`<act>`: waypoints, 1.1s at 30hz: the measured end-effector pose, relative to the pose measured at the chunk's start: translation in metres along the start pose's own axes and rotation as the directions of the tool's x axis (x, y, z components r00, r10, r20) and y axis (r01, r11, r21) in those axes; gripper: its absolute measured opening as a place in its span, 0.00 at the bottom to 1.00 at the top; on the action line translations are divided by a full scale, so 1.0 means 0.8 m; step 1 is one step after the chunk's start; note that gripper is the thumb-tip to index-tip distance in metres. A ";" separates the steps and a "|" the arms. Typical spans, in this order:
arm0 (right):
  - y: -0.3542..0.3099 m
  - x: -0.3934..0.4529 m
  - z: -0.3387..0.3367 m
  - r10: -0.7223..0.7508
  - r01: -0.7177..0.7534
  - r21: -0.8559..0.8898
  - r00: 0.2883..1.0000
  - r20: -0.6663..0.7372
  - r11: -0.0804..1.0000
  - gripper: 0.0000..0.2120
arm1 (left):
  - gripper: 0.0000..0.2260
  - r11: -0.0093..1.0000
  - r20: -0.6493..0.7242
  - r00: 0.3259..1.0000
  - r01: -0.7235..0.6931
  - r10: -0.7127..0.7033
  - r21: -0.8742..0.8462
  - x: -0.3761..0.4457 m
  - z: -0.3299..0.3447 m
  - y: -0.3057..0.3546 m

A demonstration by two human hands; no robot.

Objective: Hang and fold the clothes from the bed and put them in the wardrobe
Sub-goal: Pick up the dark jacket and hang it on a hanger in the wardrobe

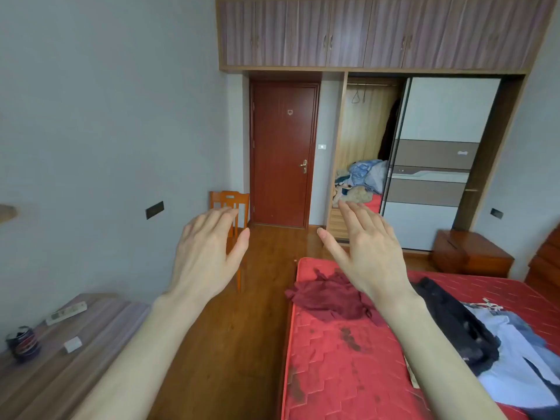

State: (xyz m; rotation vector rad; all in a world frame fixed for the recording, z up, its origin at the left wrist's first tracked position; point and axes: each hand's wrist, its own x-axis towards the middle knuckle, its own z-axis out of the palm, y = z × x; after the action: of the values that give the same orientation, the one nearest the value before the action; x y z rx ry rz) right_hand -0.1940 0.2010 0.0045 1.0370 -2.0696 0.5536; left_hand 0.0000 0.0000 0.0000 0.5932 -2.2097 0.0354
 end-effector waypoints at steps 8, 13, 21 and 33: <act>-0.025 0.020 0.057 -0.011 0.011 -0.011 1.000 0.001 1.000 0.35 | 0.22 1.000 0.031 0.999 0.010 -0.010 0.007 0.017 0.041 -0.052; -0.029 0.046 0.118 -0.019 0.019 -0.025 1.000 -0.008 1.000 0.34 | 0.22 0.999 0.045 0.999 -0.009 0.007 0.039 0.047 0.087 -0.088; -0.026 0.118 0.257 0.018 -0.017 -0.012 0.998 0.055 1.000 0.32 | 0.23 0.995 0.094 0.995 -0.053 0.045 0.082 0.142 0.186 -0.161; -0.010 0.254 0.435 0.029 -0.032 0.025 0.996 0.083 0.999 0.30 | 0.24 0.997 0.113 0.993 -0.041 0.033 0.073 0.291 0.339 -0.253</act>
State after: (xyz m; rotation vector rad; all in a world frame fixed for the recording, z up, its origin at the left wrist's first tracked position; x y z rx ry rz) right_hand -0.4162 -0.1295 -0.0567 1.0612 -2.1591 0.5632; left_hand -0.2366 -0.3331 -0.0416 0.6085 -2.3364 0.1068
